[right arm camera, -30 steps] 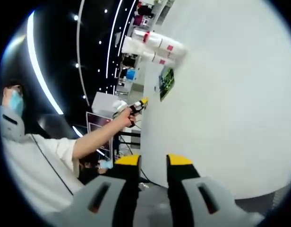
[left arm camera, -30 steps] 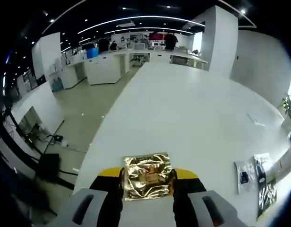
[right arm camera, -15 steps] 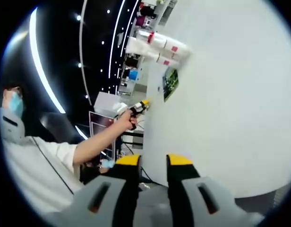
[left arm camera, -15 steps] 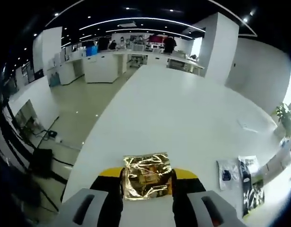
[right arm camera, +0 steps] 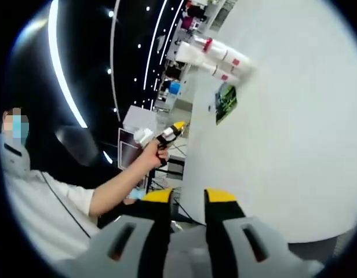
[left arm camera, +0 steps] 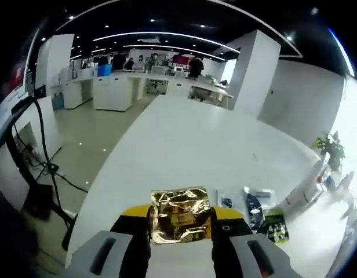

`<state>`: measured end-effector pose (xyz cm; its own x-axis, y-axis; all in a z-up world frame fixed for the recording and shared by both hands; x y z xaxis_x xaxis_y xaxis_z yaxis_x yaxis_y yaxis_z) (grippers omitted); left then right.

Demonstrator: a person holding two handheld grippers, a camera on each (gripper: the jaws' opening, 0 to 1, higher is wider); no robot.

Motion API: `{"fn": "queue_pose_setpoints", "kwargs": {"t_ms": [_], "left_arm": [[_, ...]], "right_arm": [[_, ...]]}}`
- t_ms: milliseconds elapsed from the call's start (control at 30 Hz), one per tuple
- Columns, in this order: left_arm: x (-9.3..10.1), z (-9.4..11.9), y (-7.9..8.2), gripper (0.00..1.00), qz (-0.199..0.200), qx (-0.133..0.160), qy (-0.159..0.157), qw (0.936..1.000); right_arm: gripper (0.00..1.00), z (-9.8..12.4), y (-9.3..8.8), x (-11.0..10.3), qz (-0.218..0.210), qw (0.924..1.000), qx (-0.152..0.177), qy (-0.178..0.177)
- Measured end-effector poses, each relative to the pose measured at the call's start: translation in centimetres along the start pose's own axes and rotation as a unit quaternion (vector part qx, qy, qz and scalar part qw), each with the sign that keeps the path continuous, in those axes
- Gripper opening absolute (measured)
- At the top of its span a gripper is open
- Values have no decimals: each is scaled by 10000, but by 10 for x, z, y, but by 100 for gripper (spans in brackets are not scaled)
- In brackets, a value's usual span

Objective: Arrange the skincare products in the storage area until every visible bottle or jar stands upright without overlapping.

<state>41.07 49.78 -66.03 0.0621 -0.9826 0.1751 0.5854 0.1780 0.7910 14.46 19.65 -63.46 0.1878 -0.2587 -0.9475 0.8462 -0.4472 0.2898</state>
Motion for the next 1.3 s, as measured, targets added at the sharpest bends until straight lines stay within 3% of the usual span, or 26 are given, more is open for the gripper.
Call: {"fn": "queue_pose_setpoints", "kwargs": {"t_ms": [333,400,467,900,1133,1300], "left_arm": [[54,74,-24,41,-464,64,-545,9974],[67,90,-32,41,-727,17,-680,9950],[78,103,-38,41,-698,67,-758,9947],[135,153,-77,41,-1025,-70,-1308,9861],[161,172,-80,41,-1330,-37,-1640,9774],[178,187,-82,41,-1602,52,-1849,9696]], "right_arm": [[23,-9,13,-25,412,9989,-12,217],[23,-9,15,-25,597,9981,-130,124],[23,-9,18,-28,717,9971,-219,124],[23,-24,54,-45,1562,9870,-385,9],[25,-43,72,-60,2019,9781,-495,-28],[35,-58,72,-65,2032,9746,-943,-70]]}}
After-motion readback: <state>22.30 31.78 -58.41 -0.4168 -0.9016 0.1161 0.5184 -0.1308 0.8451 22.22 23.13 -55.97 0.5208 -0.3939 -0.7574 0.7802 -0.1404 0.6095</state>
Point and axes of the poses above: the point that each gripper's makers call its tool centre point, and the gripper's own axes: z roughly backward along the fingers, x roughly to its right, y roughly out of its top, the point moved 2 cm from there along z, roughly backward along the fingers, and after that the axes turned 5 degrees about y, right-handed, at the moved point
